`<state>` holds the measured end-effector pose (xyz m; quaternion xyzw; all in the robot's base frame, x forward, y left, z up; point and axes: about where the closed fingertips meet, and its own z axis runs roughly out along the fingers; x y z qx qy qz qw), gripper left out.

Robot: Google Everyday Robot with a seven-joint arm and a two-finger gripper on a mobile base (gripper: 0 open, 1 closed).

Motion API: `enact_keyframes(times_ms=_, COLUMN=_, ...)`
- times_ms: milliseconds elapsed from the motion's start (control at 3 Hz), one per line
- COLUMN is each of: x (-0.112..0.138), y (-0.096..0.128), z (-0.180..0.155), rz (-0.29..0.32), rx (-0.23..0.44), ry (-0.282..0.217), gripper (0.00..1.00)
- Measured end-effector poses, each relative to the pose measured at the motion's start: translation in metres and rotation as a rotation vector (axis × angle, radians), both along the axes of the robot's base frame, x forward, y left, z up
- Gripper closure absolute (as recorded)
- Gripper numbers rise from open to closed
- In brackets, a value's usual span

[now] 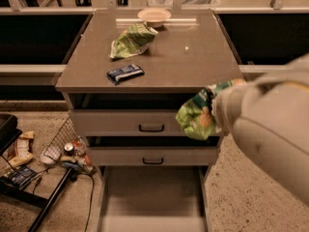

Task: Pick green rice chip bag from bottom drawer and place on counter

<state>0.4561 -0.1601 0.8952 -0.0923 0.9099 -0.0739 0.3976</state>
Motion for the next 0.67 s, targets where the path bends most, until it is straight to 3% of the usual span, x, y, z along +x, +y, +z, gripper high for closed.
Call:
enact_keyframes(times_ms=333, x=0.030, y=0.009, z=0.072, rz=0.004, rx=-0.053, ry=-0.085, gripper=1.00)
enact_keyframes(times_ms=667, x=0.069, y=0.028, z=0.147, rz=0.034, rx=-0.043, ry=-0.205, gripper=1.00)
